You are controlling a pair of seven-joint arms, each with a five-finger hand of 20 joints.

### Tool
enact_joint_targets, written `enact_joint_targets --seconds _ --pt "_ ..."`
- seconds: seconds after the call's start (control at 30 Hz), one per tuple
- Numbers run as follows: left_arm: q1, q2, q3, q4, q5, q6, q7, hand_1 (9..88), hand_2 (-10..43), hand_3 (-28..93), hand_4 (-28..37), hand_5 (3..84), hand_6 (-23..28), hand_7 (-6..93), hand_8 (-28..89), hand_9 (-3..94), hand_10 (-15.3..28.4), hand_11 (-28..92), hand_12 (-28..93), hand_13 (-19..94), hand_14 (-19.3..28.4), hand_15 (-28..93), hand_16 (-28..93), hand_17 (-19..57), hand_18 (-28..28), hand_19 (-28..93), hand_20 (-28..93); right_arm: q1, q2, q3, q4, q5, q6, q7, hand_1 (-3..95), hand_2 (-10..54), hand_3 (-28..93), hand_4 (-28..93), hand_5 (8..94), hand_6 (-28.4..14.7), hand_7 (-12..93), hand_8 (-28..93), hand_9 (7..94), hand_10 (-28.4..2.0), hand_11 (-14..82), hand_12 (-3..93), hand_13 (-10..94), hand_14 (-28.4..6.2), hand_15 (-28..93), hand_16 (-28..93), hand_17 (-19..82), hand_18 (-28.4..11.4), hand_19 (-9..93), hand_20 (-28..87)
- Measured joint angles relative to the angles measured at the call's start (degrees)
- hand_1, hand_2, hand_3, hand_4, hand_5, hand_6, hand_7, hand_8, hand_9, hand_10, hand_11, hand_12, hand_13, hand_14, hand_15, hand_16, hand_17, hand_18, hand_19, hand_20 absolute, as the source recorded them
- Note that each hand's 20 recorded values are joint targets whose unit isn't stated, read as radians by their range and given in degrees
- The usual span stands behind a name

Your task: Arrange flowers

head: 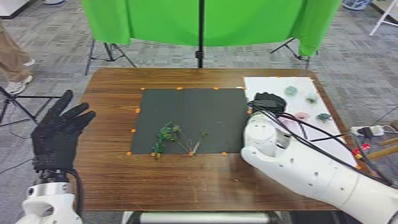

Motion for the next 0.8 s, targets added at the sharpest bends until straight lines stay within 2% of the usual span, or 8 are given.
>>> enact_joint_targets --seconds 0.17,0.37,0.63,0.8 --pt "0.47 0.0 -0.05 -0.11 -0.06 0.08 0.17 21.3 9.4 76 -28.3 34.8 7.7 9.7 -7 35.3 19.4 31 15 25 25.9 62 -8 -6.6 22.9 49 37 -2.06 2.62 -0.1 -2.15 -2.58 5.1 -3.36 58.2 -9.5 73 -28 86.6 -5.3 25 18 90.6 -10.6 40.3 27.4 86 -5.2 75 18 49 -23.9 93 46" --pt "1.6 0.04 -0.23 -0.43 -0.14 0.25 0.5 21.3 9.5 75 -28.2 34.8 7.8 9.7 -7 35.3 19.4 31 15 25 25.9 62 -8 -6.6 23.0 49 37 -4.97 5.77 2.23 -8.03 -3.85 9.35 -4.65 57.4 -9.5 76 -28 87.6 -6.1 25 21 91.0 -11.3 41.8 27.5 86 -5.8 77 18 49 -23.8 93 49" --pt "2.42 0.21 -0.39 -0.74 -0.3 0.76 0.94 21.4 9.5 76 -28.3 34.8 7.8 9.7 -7 35.3 19.5 31 15 25 25.9 62 -8 -6.7 23.0 49 37 -4.11 8.34 6.07 -13.67 -4.29 11.61 -5.44 56.8 -9.5 78 -28 88.6 -6.5 24 22 91.3 -11.7 43.0 27.4 86 -6.2 78 18 49 -24.2 93 51" --pt "2.92 0.54 -0.89 -1.11 -0.44 1.06 1.15 21.4 9.5 76 -28.3 34.8 7.8 9.7 -7 35.3 19.5 31 15 25 25.8 62 -8 -6.6 23.0 49 37 -6.53 10.32 12.22 -22.43 -4.13 10.28 -6.05 56.9 -9.5 79 -28 89.1 -6.8 23 24 91.6 -11.9 42.9 27.2 86 -6.5 78 18 50 -24.8 93 53"
